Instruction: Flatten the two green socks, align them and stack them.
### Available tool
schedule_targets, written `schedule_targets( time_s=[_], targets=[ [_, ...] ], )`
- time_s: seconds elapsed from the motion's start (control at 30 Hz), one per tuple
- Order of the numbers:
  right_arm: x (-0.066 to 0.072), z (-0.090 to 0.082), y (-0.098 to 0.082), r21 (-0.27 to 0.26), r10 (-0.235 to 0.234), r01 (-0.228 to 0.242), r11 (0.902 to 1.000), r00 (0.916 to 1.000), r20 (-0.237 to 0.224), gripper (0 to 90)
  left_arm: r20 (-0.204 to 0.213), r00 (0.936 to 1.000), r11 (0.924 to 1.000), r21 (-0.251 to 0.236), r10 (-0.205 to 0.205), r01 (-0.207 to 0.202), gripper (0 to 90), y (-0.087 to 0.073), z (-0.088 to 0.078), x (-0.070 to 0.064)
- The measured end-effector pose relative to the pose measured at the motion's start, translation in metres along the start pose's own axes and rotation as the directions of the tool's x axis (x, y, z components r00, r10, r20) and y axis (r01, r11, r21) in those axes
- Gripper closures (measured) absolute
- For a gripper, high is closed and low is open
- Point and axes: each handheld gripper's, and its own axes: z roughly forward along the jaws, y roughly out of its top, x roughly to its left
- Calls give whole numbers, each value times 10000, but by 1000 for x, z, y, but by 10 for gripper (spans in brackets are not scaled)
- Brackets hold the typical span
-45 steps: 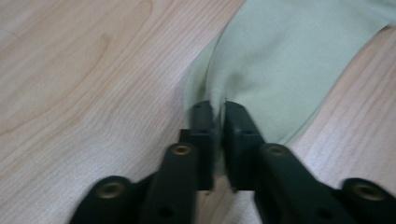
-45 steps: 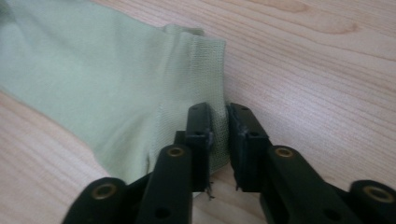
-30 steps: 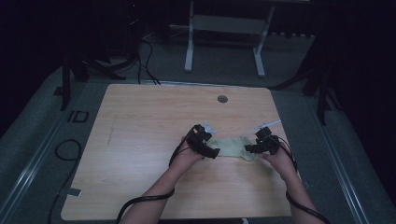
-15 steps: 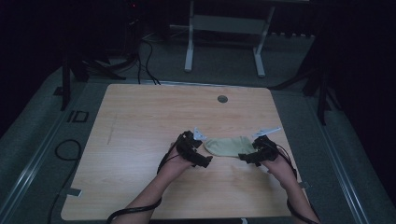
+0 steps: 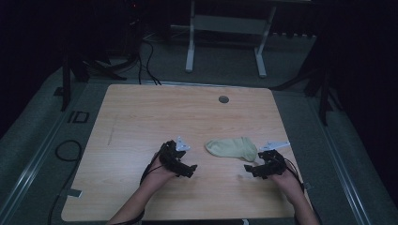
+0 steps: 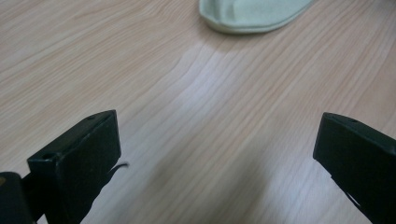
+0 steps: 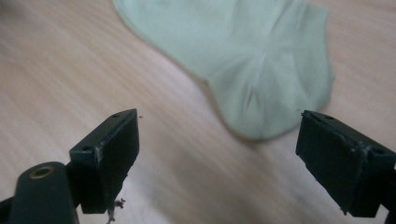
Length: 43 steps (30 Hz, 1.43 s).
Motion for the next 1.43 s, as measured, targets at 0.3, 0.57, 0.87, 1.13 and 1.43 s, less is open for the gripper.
schedule_targets(
  time_s=[0.3, 0.57, 0.87, 1.13, 1.43],
  targets=[
    [0, -9, -26, -127, 92, -90, 9999, 9998, 149, 119, -106, 9997, 9997, 50, -237, 237, 7, -32, -16, 10],
    [6, -18, -43, -220, -170, 175, 9996, 9996, 240, 119, -82, 9994, 9994, 54, -340, 341, 7, -53, -30, 8],
    [9, -29, -57, -508, -245, 266, 9984, 9988, 430, 120, -192, 9990, 9992, -3, -412, 412, 7, -73, -39, 8],
    [6, -34, -67, -694, -150, 191, 9974, 9982, 587, 120, -218, 9980, 9976, -376, -585, 577, 7, -82, -44, 9],
    [7, -35, -71, -856, -224, 280, 9959, 9976, 655, 127, -196, 9983, 9973, -497, -552, 541, 7, -84, -46, 9]
  ],
)
